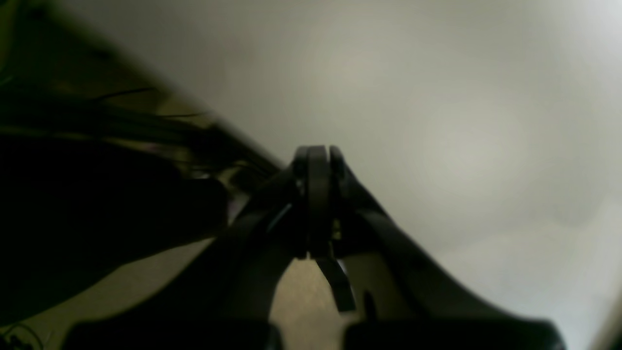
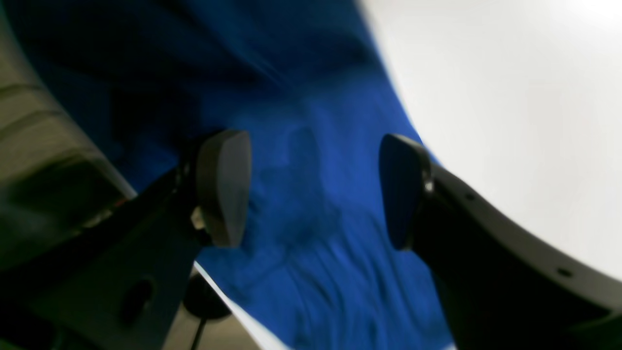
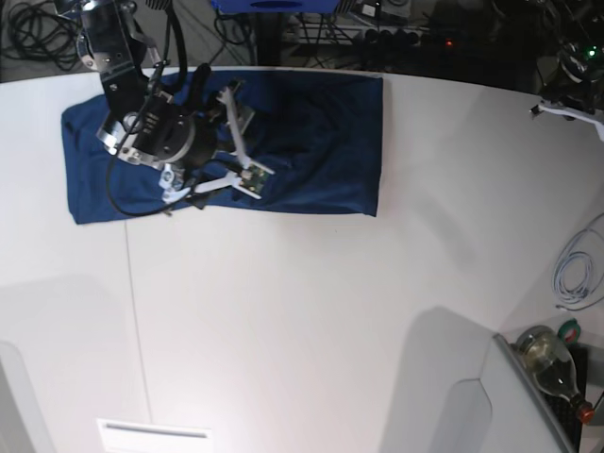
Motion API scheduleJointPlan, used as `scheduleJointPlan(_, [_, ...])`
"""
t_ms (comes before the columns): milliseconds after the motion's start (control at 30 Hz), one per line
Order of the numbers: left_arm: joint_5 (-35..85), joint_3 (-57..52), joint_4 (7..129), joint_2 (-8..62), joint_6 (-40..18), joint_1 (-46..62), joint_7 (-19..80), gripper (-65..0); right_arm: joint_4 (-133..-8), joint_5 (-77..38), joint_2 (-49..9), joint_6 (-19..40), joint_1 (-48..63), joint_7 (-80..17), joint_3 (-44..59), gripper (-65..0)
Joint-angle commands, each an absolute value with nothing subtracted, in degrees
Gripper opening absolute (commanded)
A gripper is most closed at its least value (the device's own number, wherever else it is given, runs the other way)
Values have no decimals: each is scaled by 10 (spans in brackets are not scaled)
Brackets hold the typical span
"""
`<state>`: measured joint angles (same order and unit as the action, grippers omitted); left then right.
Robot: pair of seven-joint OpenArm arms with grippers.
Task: Layout the t-shirt on the table in an organized manner, then fold the t-shirt properly
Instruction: 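Release the folded end and move the left gripper away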
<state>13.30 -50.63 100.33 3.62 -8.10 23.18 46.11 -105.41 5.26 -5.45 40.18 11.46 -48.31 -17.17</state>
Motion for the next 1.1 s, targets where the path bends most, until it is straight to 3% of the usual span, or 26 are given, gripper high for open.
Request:
scheduleJointPlan(0, [138,-521,1013,43,-82,234,442,-650,-1051,56,-56,400,95,-480,-181,-261])
scheduleJointPlan(167, [138,-561,968,51,-82,242,436,-650,-996,56,-33,400,51,-505,-241,-261])
scheduleJointPlan(500, [138,-557,927,51,-82,239,436,-650,-894,56,16,400,7,-502,-245,-269])
scheduleJointPlan(567, [138,-557,927,51,-82,238,436,-650,-873,56,24,400,-2,-502,-245,-324])
scheduleJointPlan(733, [138,-557,927,51,-82,237,436,-650,-857,56,27,400,-5,-507,-244,-576])
scheduleJointPlan(800, [138,-557,927,51,-82,237,436,-650,-870,56,25,400,2,-513,-244,-647])
scheduleJointPlan(1067, [138,-557,926,51,-82,236,435,-650,-976,56,-13,400,45,-581,-244,-636])
